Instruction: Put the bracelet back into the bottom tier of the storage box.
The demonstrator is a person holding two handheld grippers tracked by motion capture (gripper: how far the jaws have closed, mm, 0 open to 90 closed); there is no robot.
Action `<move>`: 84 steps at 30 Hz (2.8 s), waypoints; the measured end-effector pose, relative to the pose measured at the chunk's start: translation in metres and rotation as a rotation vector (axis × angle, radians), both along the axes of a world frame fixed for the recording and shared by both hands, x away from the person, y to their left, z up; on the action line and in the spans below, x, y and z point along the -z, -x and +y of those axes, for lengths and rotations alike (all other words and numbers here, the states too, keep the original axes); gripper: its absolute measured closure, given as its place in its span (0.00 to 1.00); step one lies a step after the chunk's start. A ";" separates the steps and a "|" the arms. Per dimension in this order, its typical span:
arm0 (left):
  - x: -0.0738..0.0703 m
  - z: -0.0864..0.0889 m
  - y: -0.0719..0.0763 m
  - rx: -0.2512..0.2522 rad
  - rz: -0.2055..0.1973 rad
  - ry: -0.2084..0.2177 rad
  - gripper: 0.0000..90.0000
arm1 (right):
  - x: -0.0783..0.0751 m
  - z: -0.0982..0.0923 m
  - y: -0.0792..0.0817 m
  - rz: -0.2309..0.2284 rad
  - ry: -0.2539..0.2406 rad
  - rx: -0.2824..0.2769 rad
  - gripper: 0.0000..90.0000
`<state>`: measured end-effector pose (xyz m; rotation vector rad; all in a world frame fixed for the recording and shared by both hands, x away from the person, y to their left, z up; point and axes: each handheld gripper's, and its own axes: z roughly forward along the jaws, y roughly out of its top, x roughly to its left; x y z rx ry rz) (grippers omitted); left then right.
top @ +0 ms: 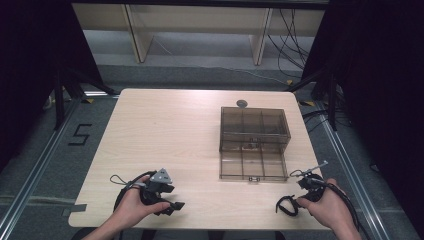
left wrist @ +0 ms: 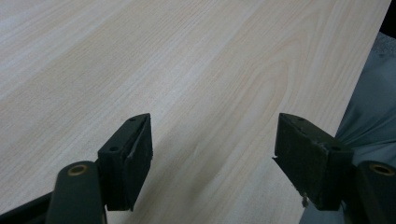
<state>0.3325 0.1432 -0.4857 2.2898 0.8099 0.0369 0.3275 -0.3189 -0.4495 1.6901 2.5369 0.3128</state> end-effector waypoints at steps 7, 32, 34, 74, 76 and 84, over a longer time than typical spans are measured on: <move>0.000 0.000 0.001 0.003 0.000 0.000 0.31 | -0.001 -0.003 -0.002 -0.001 0.012 0.001 0.77; 0.001 -0.002 0.002 0.018 0.006 0.000 0.31 | 0.003 0.006 -0.018 0.133 0.028 -0.014 0.82; 0.001 -0.002 0.002 0.017 0.007 0.001 0.31 | 0.005 0.007 -0.019 0.133 0.031 -0.014 0.83; 0.001 -0.002 0.002 0.019 0.007 0.002 0.31 | 0.000 0.012 -0.025 0.171 0.037 0.059 0.94; 0.001 -0.002 0.002 0.019 0.007 0.001 0.31 | -0.002 0.012 -0.025 0.170 0.029 0.072 0.94; 0.001 -0.002 0.002 0.020 0.006 0.001 0.31 | -0.007 0.010 -0.026 0.146 0.026 0.071 0.94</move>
